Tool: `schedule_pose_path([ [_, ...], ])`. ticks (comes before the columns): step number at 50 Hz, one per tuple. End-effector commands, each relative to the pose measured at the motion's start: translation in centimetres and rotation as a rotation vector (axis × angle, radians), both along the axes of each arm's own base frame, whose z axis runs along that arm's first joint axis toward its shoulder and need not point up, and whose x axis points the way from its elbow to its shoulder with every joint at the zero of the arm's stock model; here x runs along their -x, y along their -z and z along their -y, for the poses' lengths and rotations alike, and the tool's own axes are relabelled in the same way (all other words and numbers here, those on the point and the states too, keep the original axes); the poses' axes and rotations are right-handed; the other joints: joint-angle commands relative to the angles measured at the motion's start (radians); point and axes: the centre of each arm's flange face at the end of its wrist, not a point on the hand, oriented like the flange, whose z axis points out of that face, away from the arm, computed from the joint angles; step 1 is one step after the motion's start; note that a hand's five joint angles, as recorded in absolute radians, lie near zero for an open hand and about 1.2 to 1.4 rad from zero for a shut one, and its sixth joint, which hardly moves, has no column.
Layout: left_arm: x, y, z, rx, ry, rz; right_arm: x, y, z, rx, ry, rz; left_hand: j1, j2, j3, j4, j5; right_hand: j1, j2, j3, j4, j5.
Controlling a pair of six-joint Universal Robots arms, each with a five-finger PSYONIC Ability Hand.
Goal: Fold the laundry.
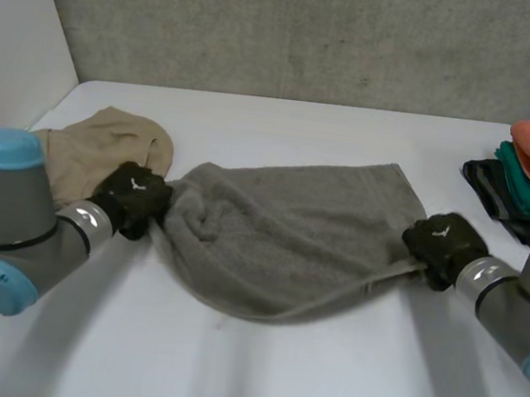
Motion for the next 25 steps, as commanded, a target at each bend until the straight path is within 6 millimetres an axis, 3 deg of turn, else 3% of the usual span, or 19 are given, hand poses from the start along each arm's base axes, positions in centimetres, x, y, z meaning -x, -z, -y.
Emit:
schedule_pose_path([
  [1,-1.8,-7.4,-4.2,0.088,-0.088,0.009,2.1,-7.2,-1.5,0.038,0.079,-0.111,0.245,0.203,0.209,0.2,0.241,0.245,0.209,0.201,0.197,0.197],
  [3,-2.3,-9.9,-6.1,0.118,-0.09,0.001,3.6,-9.2,-2.0,0.019,0.1,-0.172,0.245,0.203,0.209,0.2,0.241,0.245,0.209,0.201,0.197,0.197],
  [8,-3.4,-13.1,-10.1,0.101,-0.096,0.008,5.2,-12.6,-4.1,0.02,0.075,-0.302,0.245,0.203,0.209,0.2,0.241,0.245,0.209,0.201,0.197,0.197],
  [11,-3.9,-12.8,-12.0,0.008,-0.098,0.026,5.3,-13.9,-5.0,0.058,0.049,-0.345,0.245,0.203,0.209,0.2,0.241,0.245,0.209,0.201,0.197,0.197],
  [15,-3.8,-11.0,-13.0,-0.1,-0.081,0.059,5.1,-13.1,-5.5,0.035,0.027,-0.359,0.245,0.203,0.209,0.2,0.241,0.245,0.209,0.201,0.197,0.197],
  [18,-3.2,-9.2,-12.5,-0.158,-0.067,0.08,5.0,-11.3,-5.3,-0.026,0.007,-0.374,0.245,0.203,0.209,0.2,0.241,0.245,0.209,0.201,0.197,0.197],
  [20,-2.5,-7.0,-11.2,-0.212,-0.055,0.101,5.0,-9.8,-4.5,-0.073,0.001,-0.382,0.245,0.203,0.209,0.2,0.241,0.245,0.209,0.201,0.197,0.197],
  [21,-2.2,-6.4,-10.7,-0.218,-0.05,0.103,4.9,-8.1,-3.7,-0.122,-0.006,-0.393,0.245,0.203,0.209,0.2,0.241,0.245,0.209,0.201,0.197,0.197],
  [25,-0.9,-4.2,-6.7,-0.198,-0.073,0.115,4.6,-5.8,-1.0,-0.141,-0.002,-0.399,0.245,0.203,0.209,0.2,0.241,0.245,0.209,0.201,0.197,0.197],
])
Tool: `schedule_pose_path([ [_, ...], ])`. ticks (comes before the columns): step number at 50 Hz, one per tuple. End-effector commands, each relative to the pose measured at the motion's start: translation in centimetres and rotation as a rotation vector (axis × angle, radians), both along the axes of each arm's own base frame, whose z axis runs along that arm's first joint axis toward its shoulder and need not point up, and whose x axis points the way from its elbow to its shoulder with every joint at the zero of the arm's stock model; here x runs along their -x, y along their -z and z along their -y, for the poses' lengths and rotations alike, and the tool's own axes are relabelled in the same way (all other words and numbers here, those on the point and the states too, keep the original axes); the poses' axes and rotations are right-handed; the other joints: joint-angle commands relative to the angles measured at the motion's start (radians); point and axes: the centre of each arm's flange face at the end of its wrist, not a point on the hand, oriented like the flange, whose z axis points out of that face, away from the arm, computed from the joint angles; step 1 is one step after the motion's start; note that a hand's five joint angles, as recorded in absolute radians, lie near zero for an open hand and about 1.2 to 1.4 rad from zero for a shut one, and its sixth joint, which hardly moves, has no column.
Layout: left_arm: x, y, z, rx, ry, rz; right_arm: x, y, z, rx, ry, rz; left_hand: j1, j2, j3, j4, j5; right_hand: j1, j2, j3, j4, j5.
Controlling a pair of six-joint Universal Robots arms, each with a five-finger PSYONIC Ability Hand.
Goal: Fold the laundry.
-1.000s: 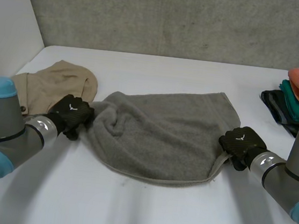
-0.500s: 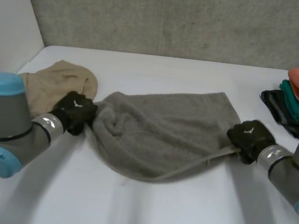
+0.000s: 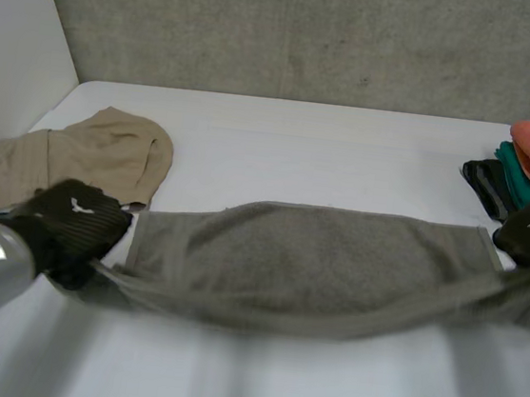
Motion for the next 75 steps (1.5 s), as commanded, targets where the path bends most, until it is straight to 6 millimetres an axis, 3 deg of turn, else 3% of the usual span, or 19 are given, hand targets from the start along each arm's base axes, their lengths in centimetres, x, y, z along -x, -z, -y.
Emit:
schedule_pose_path([
  [1,2.7,5.1,7.1,0.001,-0.03,0.042,-0.5,5.1,4.4,-0.083,0.015,-0.017,0.245,0.201,0.208,0.199,0.241,0.245,0.204,0.2,0.197,0.195],
  [3,3.3,4.9,8.8,0.051,-0.053,0.05,-0.7,5.1,6.2,-0.027,0.029,-0.014,0.245,0.201,0.208,0.199,0.241,0.245,0.204,0.2,0.197,0.195],
  [7,6.0,1.5,12.9,0.249,-0.105,0.016,-2.0,2.9,9.5,0.177,0.017,0.014,0.245,0.201,0.208,0.199,0.241,0.245,0.204,0.2,0.197,0.195],
  [10,7.8,-4.2,15.9,0.48,-0.12,-0.089,-3.5,0.4,11.3,0.362,-0.011,0.055,0.245,0.201,0.208,0.199,0.241,0.245,0.204,0.2,0.197,0.195],
  [11,7.9,-5.8,16.6,0.546,-0.127,-0.123,-4.2,-1.9,12.5,0.503,-0.013,0.103,0.245,0.201,0.208,0.199,0.241,0.245,0.204,0.2,0.197,0.195],
  [12,8.2,-9.3,17.6,0.684,-0.139,-0.199,-4.6,-3.1,13.0,0.576,-0.016,0.135,0.245,0.201,0.208,0.199,0.241,0.245,0.204,0.2,0.197,0.195],
  [16,8.6,-16.6,18.0,0.994,-0.154,-0.359,-5.2,-9.4,14.7,0.946,-0.021,0.304,0.245,0.201,0.208,0.199,0.241,0.245,0.204,0.2,0.197,0.195],
  [19,8.9,-18.3,17.9,1.09,-0.155,-0.415,-5.2,-13.5,14.4,1.166,-0.042,0.415,0.245,0.201,0.208,0.199,0.241,0.245,0.204,0.2,0.197,0.195],
  [23,8.8,-19.0,17.8,1.144,-0.163,-0.463,-5.4,-14.6,14.1,1.22,-0.075,0.458,0.245,0.201,0.208,0.199,0.241,0.245,0.204,0.2,0.197,0.195],
  [27,8.1,-18.1,17.5,1.084,-0.163,-0.487,-5.6,-13.3,14.2,1.16,-0.091,0.448,0.245,0.201,0.208,0.199,0.241,0.245,0.204,0.2,0.197,0.195],
  [32,6.5,-12.8,18.1,0.918,-0.187,-0.46,-5.7,-9.9,14.1,1.02,-0.086,0.427,0.245,0.201,0.208,0.199,0.241,0.245,0.204,0.2,0.197,0.195],
  [34,6.4,-11.7,18.0,0.886,-0.187,-0.449,-5.7,-7.5,14.2,0.935,-0.078,0.422,0.245,0.201,0.208,0.199,0.241,0.245,0.204,0.2,0.197,0.195],
  [39,6.3,-5.1,17.3,0.7,-0.168,-0.384,-6.1,-1.8,13.9,0.735,-0.094,0.431,0.245,0.201,0.208,0.199,0.241,0.245,0.204,0.2,0.197,0.195],
  [44,5.8,-0.5,16.2,0.571,-0.172,-0.327,-6.1,6.2,13.1,0.446,-0.079,0.473,0.245,0.201,0.208,0.199,0.241,0.245,0.204,0.2,0.197,0.195],
  [50,5.1,5.1,14.3,0.409,-0.176,-0.25,-5.0,10.3,12.3,0.244,0.005,0.49,0.245,0.201,0.208,0.199,0.241,0.245,0.204,0.2,0.197,0.195],
  [56,4.1,8.5,10.5,0.263,-0.166,-0.164,-2.0,11.6,10.5,0.05,0.103,0.431,0.245,0.201,0.208,0.199,0.241,0.245,0.204,0.2,0.197,0.195],
  [63,1.2,6.2,2.5,0.104,-0.148,-0.061,-0.5,7.7,4.2,-0.098,0.089,0.264,0.245,0.201,0.208,0.199,0.241,0.245,0.204,0.2,0.197,0.195],
  [71,-2.2,6.8,-6.2,-0.136,-0.038,0.224,4.8,6.0,-1.6,-0.168,0.072,-0.084,0.245,0.201,0.208,0.199,0.241,0.245,0.204,0.2,0.197,0.195],
  [75,-2.0,6.5,-5.6,-0.088,-0.029,0.227,5.2,6.5,-1.4,-0.149,0.057,-0.125,0.245,0.201,0.208,0.199,0.241,0.245,0.204,0.2,0.197,0.195],
])
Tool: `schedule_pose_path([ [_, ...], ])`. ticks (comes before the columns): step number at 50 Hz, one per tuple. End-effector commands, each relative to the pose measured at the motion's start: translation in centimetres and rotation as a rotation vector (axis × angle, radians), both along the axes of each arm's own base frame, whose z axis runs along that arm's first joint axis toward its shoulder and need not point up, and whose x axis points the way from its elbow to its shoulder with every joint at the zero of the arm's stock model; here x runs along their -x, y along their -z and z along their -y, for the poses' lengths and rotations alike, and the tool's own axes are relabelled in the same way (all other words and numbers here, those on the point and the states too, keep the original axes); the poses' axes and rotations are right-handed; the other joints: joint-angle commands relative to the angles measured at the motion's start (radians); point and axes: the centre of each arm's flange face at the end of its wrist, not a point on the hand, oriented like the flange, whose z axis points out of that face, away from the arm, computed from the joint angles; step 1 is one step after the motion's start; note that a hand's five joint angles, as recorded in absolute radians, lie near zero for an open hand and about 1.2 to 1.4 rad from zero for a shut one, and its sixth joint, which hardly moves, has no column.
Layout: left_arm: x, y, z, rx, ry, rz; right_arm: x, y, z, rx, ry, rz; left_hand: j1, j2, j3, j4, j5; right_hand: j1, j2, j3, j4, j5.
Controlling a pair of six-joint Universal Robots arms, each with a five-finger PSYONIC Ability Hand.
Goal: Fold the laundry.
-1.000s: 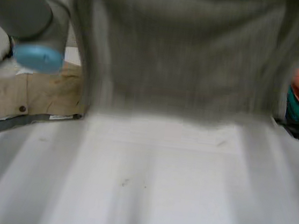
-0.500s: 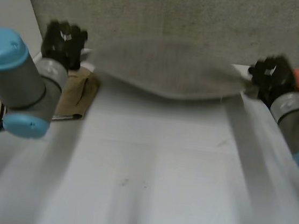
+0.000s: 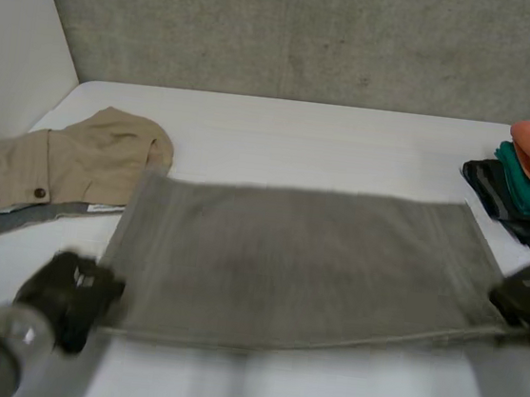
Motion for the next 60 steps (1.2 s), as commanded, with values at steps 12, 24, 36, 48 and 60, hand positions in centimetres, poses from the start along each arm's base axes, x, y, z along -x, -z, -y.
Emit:
schedule_pose_path([
  [12,4.5,0.1,10.2,0.246,0.034,-0.039,-3.3,3.4,6.9,0.304,-0.125,-0.065,0.245,0.198,0.203,0.194,0.241,0.245,0.203,0.2,0.196,0.192],
  [24,8.9,2.3,18.2,0.386,-0.063,-0.071,-5.1,6.6,14.4,0.503,-0.104,-0.074,0.245,0.198,0.203,0.194,0.241,0.245,0.203,0.2,0.196,0.192],
  [36,12.1,1.7,17.8,0.435,-0.001,-0.119,-5.9,6.6,14.9,0.535,-0.007,0.017,-0.972,-1.019,-1.014,-1.022,-0.976,-0.976,-1.018,-1.022,-1.026,-1.029],
  [48,11.5,-1.3,12.6,0.419,0.035,-0.159,-4.4,3.0,8.1,0.382,0.042,0.301,-0.977,-1.024,-1.019,-1.027,-0.981,-0.961,-1.003,-1.006,-1.01,-1.013],
  [60,9.7,-1.2,8.6,0.33,0.019,-0.38,1.9,5.6,6.5,0.201,0.147,0.364,-0.956,-1.002,-0.998,-1.006,-0.96,-0.643,-0.685,-0.689,-0.693,-0.696],
])
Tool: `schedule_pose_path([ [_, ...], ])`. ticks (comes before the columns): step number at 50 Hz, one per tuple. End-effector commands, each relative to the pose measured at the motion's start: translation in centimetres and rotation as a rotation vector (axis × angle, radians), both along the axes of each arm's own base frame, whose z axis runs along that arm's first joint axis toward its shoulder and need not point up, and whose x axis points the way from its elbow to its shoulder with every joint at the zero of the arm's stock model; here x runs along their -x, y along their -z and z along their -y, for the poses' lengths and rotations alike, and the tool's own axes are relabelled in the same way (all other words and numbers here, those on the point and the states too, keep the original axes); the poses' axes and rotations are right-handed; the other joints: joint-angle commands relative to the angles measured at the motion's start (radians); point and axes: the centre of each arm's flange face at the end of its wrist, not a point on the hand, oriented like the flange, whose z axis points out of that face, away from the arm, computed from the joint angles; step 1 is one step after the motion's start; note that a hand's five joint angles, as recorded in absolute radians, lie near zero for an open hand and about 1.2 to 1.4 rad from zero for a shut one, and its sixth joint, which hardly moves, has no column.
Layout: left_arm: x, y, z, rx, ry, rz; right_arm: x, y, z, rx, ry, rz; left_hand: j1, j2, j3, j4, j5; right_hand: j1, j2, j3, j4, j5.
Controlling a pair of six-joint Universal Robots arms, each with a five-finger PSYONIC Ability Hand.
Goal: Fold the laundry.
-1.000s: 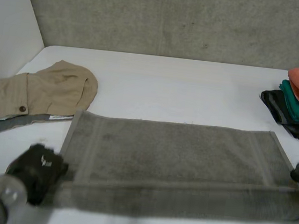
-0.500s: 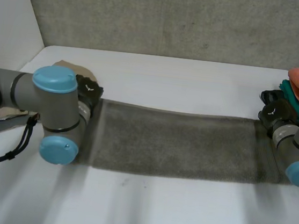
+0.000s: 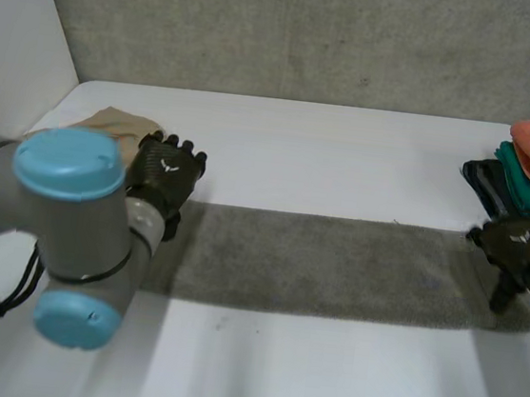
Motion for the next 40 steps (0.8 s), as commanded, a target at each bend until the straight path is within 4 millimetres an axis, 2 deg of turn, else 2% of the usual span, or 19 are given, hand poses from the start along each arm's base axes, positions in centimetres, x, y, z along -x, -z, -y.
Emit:
schedule_pose_path([
  [1,-0.7,0.6,-2.1,-0.054,0.047,-0.12,3.2,1.6,0.0,-0.051,0.046,0.033,0.007,-0.01,-0.015,-0.005,-0.029,0.159,0.159,0.157,0.155,0.149],
  [4,-0.9,0.8,-2.2,-0.053,0.047,-0.121,3.7,2.2,0.5,-0.041,0.057,0.03,0.007,-0.01,-0.015,-0.005,-0.029,0.191,0.191,0.189,0.187,0.181],
  [6,-0.9,0.9,-2.2,-0.053,0.046,-0.121,3.9,3.0,1.1,-0.037,0.062,0.029,0.007,-0.01,-0.015,-0.005,-0.029,0.361,0.361,0.358,0.356,0.35],
  [7,-1.0,0.9,-2.2,-0.053,0.044,-0.121,4.1,3.2,1.3,-0.034,0.066,0.027,0.007,-0.01,-0.015,-0.005,-0.029,0.49,0.49,0.487,0.485,0.479],
  [9,-1.0,0.9,-2.1,-0.053,0.043,-0.121,4.5,3.4,2.0,-0.014,0.083,0.008,0.004,-0.013,-0.017,-0.008,-0.032,1.036,1.036,1.033,1.031,1.025],
  [15,-1.3,0.3,-2.4,-0.042,0.042,-0.129,7.7,2.6,3.7,0.045,0.234,-0.112,-0.001,-0.019,-0.023,-0.014,-0.038,1.039,1.039,1.036,1.034,1.028],
  [20,-1.8,-0.4,-2.4,-0.027,0.031,-0.139,10.7,1.5,4.6,0.088,0.317,-0.29,0.001,-0.016,-0.02,-0.011,-0.035,1.039,1.039,1.036,1.034,1.028],
  [23,-2.2,-0.7,-2.6,-0.024,0.023,-0.141,10.8,1.1,4.7,0.108,0.319,-0.333,0.001,-0.016,-0.02,-0.011,-0.035,1.039,1.039,1.036,1.034,1.028],
  [25,-2.7,-1.0,-2.5,-0.019,0.009,-0.147,9.6,-0.3,4.6,0.154,0.298,-0.341,0.001,-0.016,-0.02,-0.011,-0.035,1.039,1.039,1.036,1.034,1.028],
  [27,-3.1,-1.0,-2.4,-0.018,-0.003,-0.149,7.2,-2.1,4.1,0.218,0.24,-0.333,0.001,-0.016,-0.02,-0.011,-0.035,1.039,1.039,1.036,1.034,1.028],
  [28,-3.4,-1.1,-2.3,-0.016,-0.011,-0.15,3.7,-3.7,3.3,0.284,0.153,-0.303,0.001,-0.016,-0.02,-0.011,-0.035,1.039,1.039,1.036,1.034,1.028],
  [31,-4.2,-1.7,-2.0,-0.003,-0.035,-0.158,-0.9,-4.9,1.8,0.35,0.04,-0.232,0.007,-0.01,-0.015,-0.005,-0.029,1.039,1.039,1.036,1.034,1.028],
  [32,-4.4,-1.9,-2.0,0.003,-0.04,-0.161,-3.8,-5.3,0.8,0.385,-0.039,-0.181,0.007,-0.01,-0.015,-0.005,-0.029,1.039,1.039,1.036,1.034,1.028],
  [35,-5.1,-2.4,-1.9,0.015,-0.058,-0.167,-8.0,-6.1,-1.3,0.454,-0.17,-0.114,0.007,-0.01,-0.015,-0.005,-0.029,1.039,1.039,1.036,1.034,1.028],
  [36,-5.2,-2.4,-1.9,0.017,-0.062,-0.167,-10.7,-6.2,-2.9,0.484,-0.27,-0.071,0.007,-0.01,-0.015,-0.005,-0.029,1.039,1.039,1.036,1.034,1.028],
  [39,-5.6,-3.0,-2.1,0.03,-0.071,-0.173,-14.7,-6.1,-5.8,0.534,-0.438,-0.025,0.01,-0.007,-0.012,-0.002,-0.026,1.039,1.039,1.036,1.034,1.028],
  [40,-5.7,-3.0,-2.1,0.031,-0.071,-0.174,-17.2,-5.7,-7.8,0.557,-0.551,0.005,0.01,-0.007,-0.012,-0.002,-0.026,1.039,1.039,1.036,1.034,1.028],
])
